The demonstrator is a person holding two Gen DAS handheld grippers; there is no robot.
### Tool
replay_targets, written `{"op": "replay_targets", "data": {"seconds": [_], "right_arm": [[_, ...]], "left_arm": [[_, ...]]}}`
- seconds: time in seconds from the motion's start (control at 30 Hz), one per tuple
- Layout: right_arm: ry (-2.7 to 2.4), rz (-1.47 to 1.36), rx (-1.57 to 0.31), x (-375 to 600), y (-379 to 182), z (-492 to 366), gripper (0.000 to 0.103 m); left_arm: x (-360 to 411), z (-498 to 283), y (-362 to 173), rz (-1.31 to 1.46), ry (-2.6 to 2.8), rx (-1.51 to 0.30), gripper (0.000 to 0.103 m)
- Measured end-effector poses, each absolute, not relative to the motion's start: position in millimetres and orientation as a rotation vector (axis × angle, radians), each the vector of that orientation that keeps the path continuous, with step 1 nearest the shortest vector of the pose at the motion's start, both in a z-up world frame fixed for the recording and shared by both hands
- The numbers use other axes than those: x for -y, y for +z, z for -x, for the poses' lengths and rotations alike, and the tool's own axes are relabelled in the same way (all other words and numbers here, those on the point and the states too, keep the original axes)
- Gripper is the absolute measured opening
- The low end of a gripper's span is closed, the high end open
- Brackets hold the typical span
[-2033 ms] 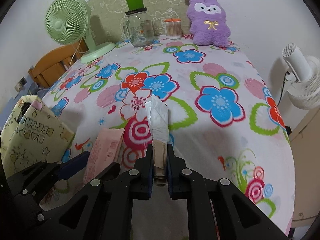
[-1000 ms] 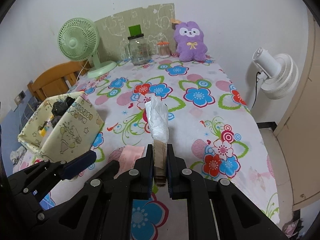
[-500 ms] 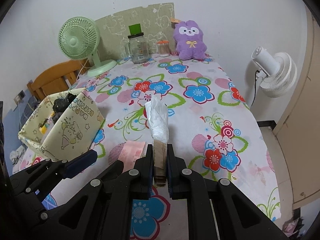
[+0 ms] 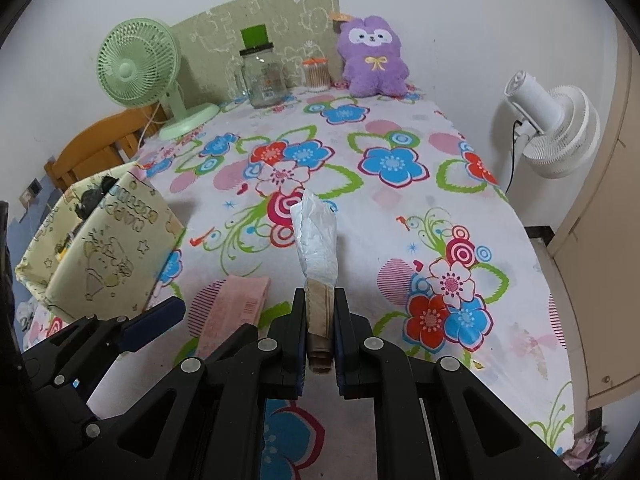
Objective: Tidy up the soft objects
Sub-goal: 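Carry the pink slip with the left tool while the right tool carries the tissue item toward the box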
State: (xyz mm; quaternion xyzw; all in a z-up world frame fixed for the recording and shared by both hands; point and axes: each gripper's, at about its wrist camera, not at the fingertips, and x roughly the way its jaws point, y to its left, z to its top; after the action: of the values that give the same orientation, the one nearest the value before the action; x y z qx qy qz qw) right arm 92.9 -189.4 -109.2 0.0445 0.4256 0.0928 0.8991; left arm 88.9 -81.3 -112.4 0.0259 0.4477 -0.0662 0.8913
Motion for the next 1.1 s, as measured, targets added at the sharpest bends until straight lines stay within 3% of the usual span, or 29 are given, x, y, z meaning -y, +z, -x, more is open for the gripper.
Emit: {"op": "replay_targets", "data": {"seconds": [0.47,0.53,0.57,1.1], "right_arm": [[0.199,-0.092,-0.943,188,-131,-107,0.014],[0.201,-0.096,-0.947,188,-133,-108,0.014],[0.202,-0.1,-0.948,188,-133,-107,0.014],[0.191,-0.111,-0.881,192,-100,-90,0.014]], "left_arm": [[80,-99,-131,-0.05,-0.103,-0.962,0.057],[79,-98,-131,-0.043,-0.107,-0.962,0.052],[80,-98,-131,-0.044,-0.112,-0.961,0.04],[83,-83,-96,-0.073,-0.099,-0.895,0.039]]}}
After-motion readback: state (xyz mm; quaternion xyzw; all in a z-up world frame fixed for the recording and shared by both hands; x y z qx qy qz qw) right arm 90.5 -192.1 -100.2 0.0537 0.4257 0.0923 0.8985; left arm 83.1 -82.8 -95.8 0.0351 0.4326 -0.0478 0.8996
